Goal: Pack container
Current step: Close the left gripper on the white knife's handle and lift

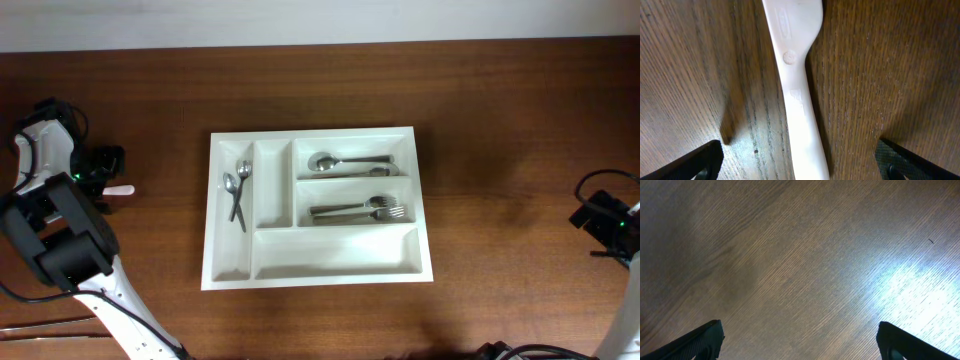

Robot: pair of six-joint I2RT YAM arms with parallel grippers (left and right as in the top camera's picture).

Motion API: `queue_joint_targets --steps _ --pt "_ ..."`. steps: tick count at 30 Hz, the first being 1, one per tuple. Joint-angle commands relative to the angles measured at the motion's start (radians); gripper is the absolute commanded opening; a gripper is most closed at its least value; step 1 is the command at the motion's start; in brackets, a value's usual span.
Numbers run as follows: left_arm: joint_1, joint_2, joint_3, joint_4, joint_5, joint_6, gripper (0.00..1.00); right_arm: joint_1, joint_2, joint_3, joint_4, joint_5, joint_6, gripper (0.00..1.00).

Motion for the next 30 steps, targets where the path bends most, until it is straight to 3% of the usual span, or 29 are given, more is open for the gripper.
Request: queue_joint_targets --steps 1,4,8,21,24,30 --pt "0.01 0.006 -0.028 0.002 -0.013 0.011 0.99 -0.005 0.003 0.0 0.003 -0.006 0.01 0.99" --pt "0.018 0.006 -0.028 0.002 -0.015 -0.016 0.98 -0.005 0.003 0.0 0.003 -0.006 0.01 0.99" --pt "0.038 0.006 -0.028 0.001 -0.014 -0.034 0.76 -0.005 0.003 0.0 0.003 -0.006 0.01 0.99" --pt "0.076 0.006 -0.028 -0.005 -0.015 -0.034 0.41 -0.005 0.003 0.0 0.003 -0.006 0.01 0.99" --pt "0.075 0.006 -0.028 -0.005 -0.014 -0.034 0.27 -0.005 0.003 0.0 0.003 -0.006 0.011 0.99" --pt "0.075 0.006 -0.028 -0.014 -0.014 -0.033 0.2 -0.005 0.003 0.0 0.003 -0.006 0.01 0.99"
